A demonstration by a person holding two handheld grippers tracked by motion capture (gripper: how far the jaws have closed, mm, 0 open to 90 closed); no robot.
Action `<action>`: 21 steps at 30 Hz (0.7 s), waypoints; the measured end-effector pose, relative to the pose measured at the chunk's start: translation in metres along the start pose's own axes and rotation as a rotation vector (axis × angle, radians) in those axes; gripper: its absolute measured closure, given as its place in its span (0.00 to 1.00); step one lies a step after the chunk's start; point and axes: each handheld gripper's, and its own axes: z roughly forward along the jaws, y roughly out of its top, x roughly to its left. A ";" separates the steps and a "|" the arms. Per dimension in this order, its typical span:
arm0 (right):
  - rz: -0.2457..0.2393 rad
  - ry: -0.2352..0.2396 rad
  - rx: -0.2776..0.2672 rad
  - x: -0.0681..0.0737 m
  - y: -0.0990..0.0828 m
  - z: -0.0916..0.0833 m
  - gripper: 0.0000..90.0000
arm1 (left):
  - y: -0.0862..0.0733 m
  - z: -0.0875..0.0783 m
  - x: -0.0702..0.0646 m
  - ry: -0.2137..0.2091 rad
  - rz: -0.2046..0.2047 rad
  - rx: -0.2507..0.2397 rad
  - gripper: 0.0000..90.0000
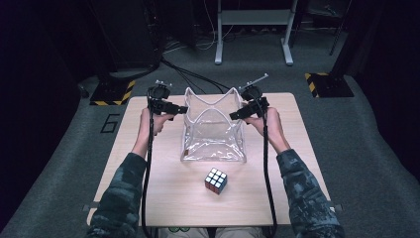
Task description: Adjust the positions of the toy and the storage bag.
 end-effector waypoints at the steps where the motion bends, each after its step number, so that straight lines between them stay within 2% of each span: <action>1: 0.008 -0.004 0.012 0.001 0.000 0.001 0.29 | 0.000 -0.002 0.000 -0.003 0.004 -0.013 0.26; 4: 0.003 -0.007 0.015 0.003 0.000 0.001 0.29 | 0.002 -0.007 -0.004 -0.016 -0.008 -0.049 0.26; 5: -0.002 -0.009 0.012 0.003 0.001 0.001 0.29 | 0.004 -0.009 -0.005 -0.019 0.005 -0.053 0.26; 14: -0.001 -0.005 0.011 0.005 0.001 0.002 0.29 | 0.011 -0.009 -0.017 -0.032 0.035 -0.054 0.24; 17: 0.000 -0.004 0.011 0.004 0.001 0.002 0.29 | 0.011 -0.003 -0.021 -0.028 0.046 -0.016 0.23; 21: 0.005 -0.006 0.023 0.005 -0.002 0.005 0.30 | 0.007 0.008 -0.020 -0.023 0.042 0.027 0.26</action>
